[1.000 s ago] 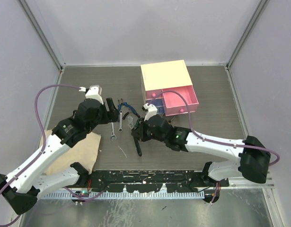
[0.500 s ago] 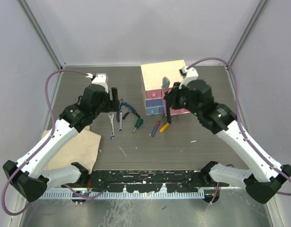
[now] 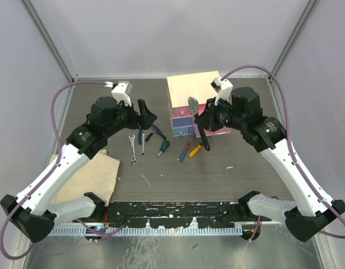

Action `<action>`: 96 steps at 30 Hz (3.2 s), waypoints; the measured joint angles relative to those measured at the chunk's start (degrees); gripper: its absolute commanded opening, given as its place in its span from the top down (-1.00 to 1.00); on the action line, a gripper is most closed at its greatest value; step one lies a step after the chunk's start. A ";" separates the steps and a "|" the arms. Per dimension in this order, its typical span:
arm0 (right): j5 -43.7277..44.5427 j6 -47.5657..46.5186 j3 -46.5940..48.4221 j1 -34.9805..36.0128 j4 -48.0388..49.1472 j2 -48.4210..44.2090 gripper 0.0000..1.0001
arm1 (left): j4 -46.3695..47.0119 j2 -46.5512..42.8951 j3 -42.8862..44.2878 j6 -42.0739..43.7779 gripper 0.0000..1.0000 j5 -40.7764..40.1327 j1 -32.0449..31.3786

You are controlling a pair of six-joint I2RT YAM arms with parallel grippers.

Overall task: Sort the tools into containers
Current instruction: Pick up the wrench from the center of the board.

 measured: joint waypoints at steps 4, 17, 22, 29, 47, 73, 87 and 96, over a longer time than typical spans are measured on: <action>-8.92 2.40 -3.17 0.00 5.11 -0.15 0.99 | 8.15 -3.58 -0.94 -2.95 -0.81 7.23 0.00; -28.46 20.20 -9.62 0.00 33.42 1.66 0.99 | 29.92 -4.26 -4.26 -12.52 -0.81 21.35 0.00; -31.80 26.80 -10.93 0.02 43.10 4.98 0.99 | 38.16 -1.36 -4.28 -17.31 -0.60 23.96 0.00; -35.78 32.59 -12.09 0.44 52.81 6.19 0.99 | 44.78 1.84 -4.28 -23.08 -0.12 26.23 0.00; -30.34 26.29 -13.73 0.76 49.07 4.09 -0.38 | 39.47 1.53 -4.24 -25.94 1.00 21.88 -0.04; 21.00 -0.24 -20.24 27.17 40.46 -2.78 0.17 | 33.99 -0.81 -4.28 -28.44 1.00 14.29 0.00; 26.86 1.49 -20.59 29.05 39.63 -2.58 0.99 | 34.82 -3.41 -6.95 -29.05 -0.18 12.52 -0.02; 30.67 5.38 -20.17 28.50 31.69 -4.17 0.99 | 35.56 -3.87 -7.08 -28.48 -0.55 12.59 0.00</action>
